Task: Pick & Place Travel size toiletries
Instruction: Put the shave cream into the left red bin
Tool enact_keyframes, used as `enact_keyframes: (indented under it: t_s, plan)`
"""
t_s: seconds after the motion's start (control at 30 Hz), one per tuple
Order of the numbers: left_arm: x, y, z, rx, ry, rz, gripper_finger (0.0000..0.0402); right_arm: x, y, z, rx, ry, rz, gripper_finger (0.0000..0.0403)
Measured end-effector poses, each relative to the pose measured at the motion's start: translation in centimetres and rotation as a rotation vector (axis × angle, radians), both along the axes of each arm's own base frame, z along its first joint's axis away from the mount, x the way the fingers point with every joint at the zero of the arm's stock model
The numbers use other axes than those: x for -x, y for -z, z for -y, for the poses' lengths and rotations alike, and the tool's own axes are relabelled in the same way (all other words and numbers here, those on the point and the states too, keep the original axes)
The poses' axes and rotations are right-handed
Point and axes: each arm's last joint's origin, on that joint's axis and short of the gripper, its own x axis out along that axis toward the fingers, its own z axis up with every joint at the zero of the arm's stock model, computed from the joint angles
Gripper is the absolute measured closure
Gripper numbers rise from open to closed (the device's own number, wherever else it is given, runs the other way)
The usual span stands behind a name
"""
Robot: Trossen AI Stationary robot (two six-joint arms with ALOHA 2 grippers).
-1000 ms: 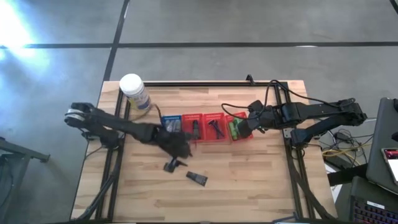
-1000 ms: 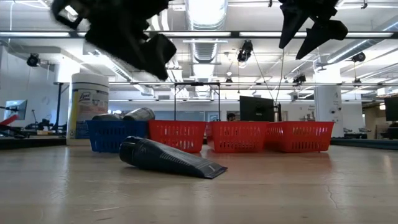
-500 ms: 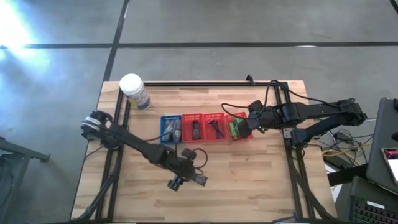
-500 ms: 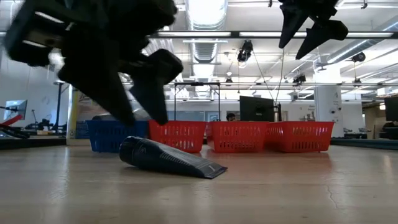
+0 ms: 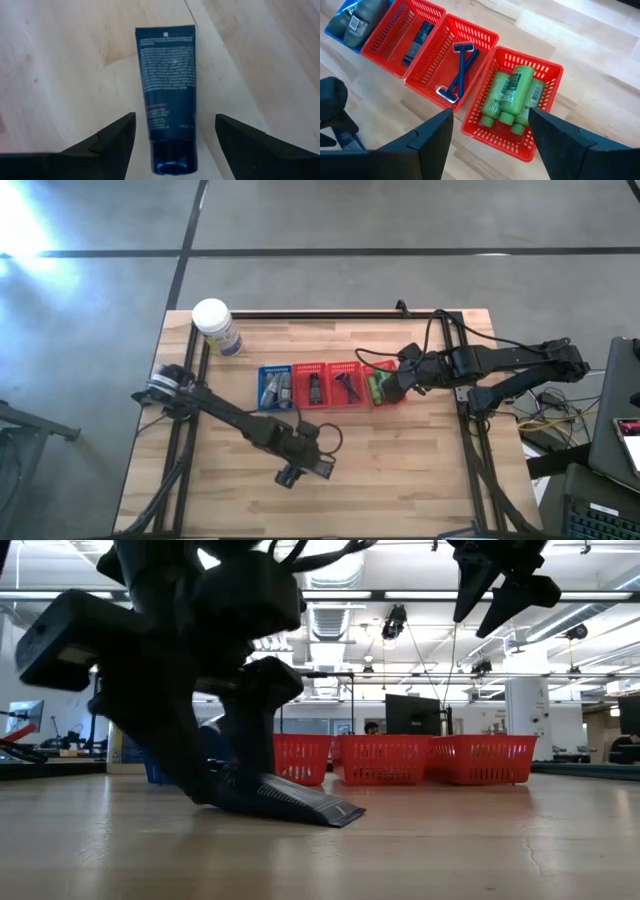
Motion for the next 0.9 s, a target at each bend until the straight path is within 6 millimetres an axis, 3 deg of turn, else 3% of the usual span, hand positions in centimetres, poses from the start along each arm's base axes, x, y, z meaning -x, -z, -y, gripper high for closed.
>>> enact_keyframes:
  t_s: [0.17, 0.37, 0.43, 0.53, 0.7, 0.8, 0.9]
  plan:
    - [0.0, 0.5, 0.0, -0.007, 0.001, -0.019, 0.0156, 0.0, 0.0, 0.0, 0.007, -0.012, -0.005, 0.0142]
    - [0.3, 0.4, -0.2, -0.017, -0.009, -0.055, 0.0244, 0.0, 0.1, 0.0, 0.009, -0.017, -0.01, 0.0126]
    - [0.3, -0.1, -0.4, -0.017, -0.05, -0.061, 0.0272, 0.0, 0.1, 0.0, 0.011, -0.02, -0.012, 0.0121]
    - [0.4, -1.7, -1.1, -0.035, -0.17, -0.065, 0.0273, 0.0, 0.1, 0.0, 0.012, -0.022, -0.013, 0.0115]
    - [1.4, -6.0, -3.0, 0.002, -0.58, 0.025, 0.0273, 0.1, 0.2, 0.0, 0.013, -0.025, -0.027, 0.0108]
    - [2.4, -9.3, -5.3, 0.161, -1.057, 0.215, 0.0273, 0.2, 0.2, 0.0, 0.015, -0.026, -0.032, 0.0104]
    - [3.5, -10.2, -8.0, 0.357, -1.49, 0.356, 0.0273, 0.2, 0.2, 0.1, 0.028, -0.02, -0.03, 0.0101]
